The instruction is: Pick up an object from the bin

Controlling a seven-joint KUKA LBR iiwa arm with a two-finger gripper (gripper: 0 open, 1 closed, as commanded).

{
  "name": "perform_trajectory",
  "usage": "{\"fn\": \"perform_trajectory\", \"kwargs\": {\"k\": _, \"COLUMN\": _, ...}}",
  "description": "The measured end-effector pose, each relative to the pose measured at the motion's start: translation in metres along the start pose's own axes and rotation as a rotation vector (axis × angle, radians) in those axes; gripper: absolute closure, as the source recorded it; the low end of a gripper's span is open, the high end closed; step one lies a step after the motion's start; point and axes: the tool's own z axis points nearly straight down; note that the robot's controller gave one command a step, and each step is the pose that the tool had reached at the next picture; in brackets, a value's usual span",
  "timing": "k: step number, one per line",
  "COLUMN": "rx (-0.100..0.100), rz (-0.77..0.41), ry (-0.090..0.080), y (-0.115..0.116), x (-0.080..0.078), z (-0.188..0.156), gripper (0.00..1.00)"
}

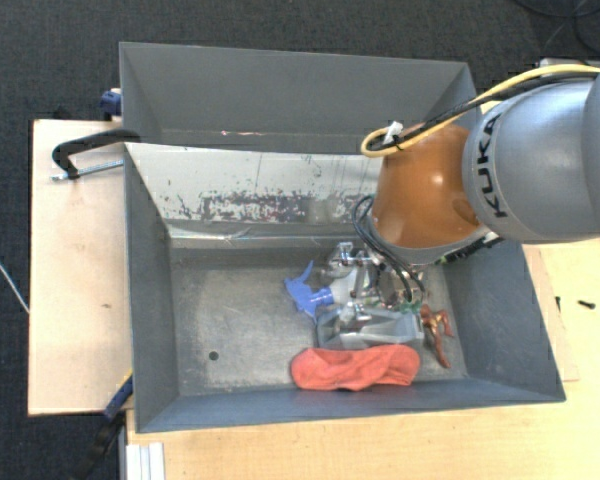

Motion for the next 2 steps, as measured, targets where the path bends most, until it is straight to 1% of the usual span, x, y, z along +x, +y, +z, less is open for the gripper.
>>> {"fn": "perform_trajectory", "kwargs": {"k": 1, "rx": 0.0, "rz": 0.0, "ry": 0.0, "y": 0.0, "x": 0.0, "z": 0.0, "gripper": 1.0}}
{"fn": "perform_trajectory", "kwargs": {"k": 2, "rx": 0.01, "rz": -0.153, "ry": -0.022, "y": 0.02, "x": -0.024, "z": -0.078, "gripper": 1.0}}
